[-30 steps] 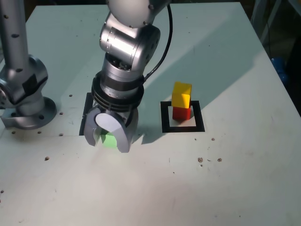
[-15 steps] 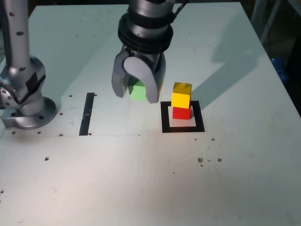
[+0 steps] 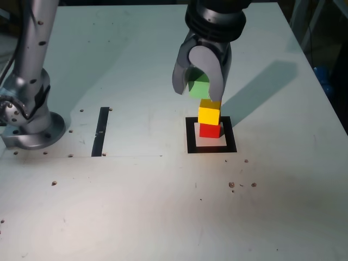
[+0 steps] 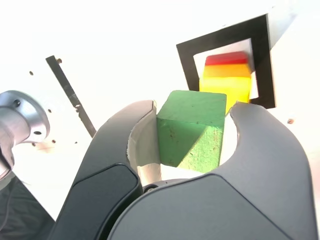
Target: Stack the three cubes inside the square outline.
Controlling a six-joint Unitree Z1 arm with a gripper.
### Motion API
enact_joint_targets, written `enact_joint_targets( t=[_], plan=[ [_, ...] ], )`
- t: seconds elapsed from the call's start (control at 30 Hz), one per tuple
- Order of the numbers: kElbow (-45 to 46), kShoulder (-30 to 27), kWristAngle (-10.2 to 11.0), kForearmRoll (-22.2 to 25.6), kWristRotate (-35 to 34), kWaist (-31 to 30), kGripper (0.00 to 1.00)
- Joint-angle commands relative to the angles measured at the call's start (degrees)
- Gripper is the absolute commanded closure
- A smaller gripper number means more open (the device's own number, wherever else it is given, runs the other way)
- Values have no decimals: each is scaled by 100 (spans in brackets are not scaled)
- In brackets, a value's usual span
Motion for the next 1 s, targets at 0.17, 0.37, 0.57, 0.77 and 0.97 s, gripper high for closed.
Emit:
enact_joint_targets(
  t=[0.17,0.37,0.57,0.77,0.97],
  plan=[
    [-125,164,44,66,50,73,61],
    [-217,317,10,61,50,76,61],
    [-278,393,0,53,66,76,59],
    [-290,414,-17,41,123,75,16],
    [-278,408,-31,43,129,75,1]
  ],
)
